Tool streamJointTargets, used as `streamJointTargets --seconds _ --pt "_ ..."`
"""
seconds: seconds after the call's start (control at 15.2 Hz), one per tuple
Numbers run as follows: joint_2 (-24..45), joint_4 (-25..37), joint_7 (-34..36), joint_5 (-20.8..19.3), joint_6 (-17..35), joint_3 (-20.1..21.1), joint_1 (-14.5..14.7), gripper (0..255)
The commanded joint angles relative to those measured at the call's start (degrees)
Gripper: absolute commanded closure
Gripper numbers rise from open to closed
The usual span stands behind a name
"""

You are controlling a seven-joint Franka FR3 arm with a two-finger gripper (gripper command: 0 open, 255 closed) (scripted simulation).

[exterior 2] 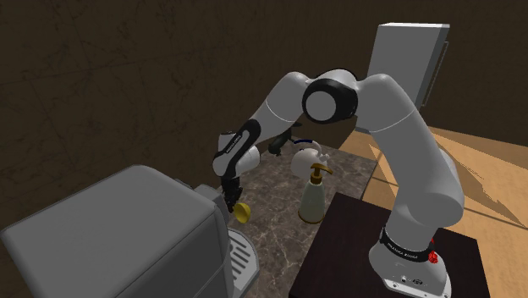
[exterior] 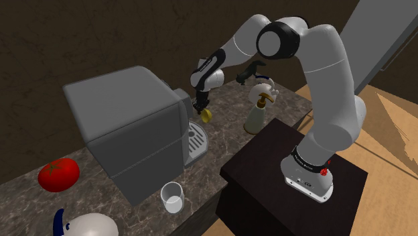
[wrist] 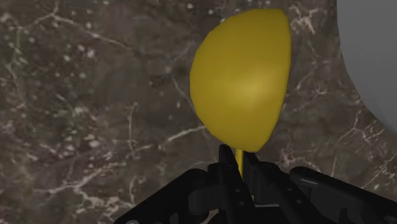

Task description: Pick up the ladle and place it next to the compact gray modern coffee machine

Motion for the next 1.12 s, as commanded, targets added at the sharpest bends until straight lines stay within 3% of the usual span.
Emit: streamJointTargets --seconds 0.0,0.07,0.13,0.46,0.73,1.06 --pt "0.09 -0.16 -0.01 -0.01 -0.09 0.01 0.01 255" --pt "0.09 -0.16 -0.01 -0.01 -0.09 0.01 0.01 255" --pt "0.11 -0.04 0.01 -0.03 -0.19 -0.01 0.0 0" --pt "0.09 -0.16 -0.01 -0.01 -0.09 0.01 0.01 0" --pt "-5.51 -1.1 0.6 -0.97 -4.83 -0.91 -0.18 0" --pt "-5.51 -1.1 0.6 -0.97 -4.83 -0.91 -0.18 0"
